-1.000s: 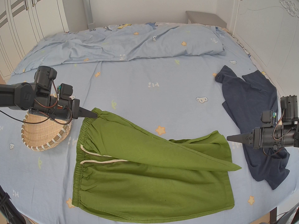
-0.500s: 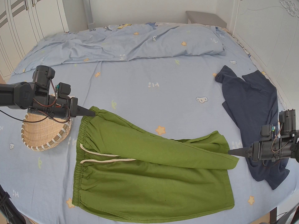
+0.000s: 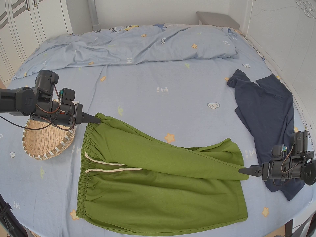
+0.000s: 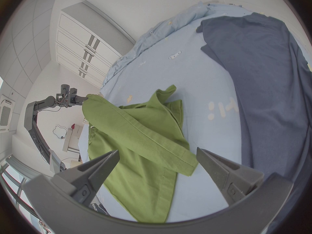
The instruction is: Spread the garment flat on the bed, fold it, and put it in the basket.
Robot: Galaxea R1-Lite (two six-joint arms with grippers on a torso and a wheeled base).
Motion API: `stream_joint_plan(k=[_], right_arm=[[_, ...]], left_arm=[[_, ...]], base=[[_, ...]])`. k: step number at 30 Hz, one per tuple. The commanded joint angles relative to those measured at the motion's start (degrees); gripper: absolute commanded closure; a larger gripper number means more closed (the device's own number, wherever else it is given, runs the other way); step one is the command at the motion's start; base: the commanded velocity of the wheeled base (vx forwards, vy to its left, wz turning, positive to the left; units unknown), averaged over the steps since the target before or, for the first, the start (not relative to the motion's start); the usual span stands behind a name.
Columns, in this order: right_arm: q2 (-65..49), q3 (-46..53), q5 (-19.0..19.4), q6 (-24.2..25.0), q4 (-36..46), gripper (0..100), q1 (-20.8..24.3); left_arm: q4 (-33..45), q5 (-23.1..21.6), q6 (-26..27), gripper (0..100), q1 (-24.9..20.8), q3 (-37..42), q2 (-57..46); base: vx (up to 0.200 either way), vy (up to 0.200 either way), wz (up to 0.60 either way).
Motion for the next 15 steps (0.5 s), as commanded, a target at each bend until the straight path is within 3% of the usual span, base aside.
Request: stream_joint_plan(k=[1,15], right_arm=[[1.9,0.6,0.0,0.0,-0.1,0,0.0],[4.1,0.6,0.0,0.0,-3.4,0,-2.8]], left_arm=[[0.0,0.0,0.0,100,0.0,0.0,0.1],[-0.1,0.0,0.0,100,0.4,-0.3,0.9]], base=[[0.0,0.0,0.0],[0.0,0.0,0.0]])
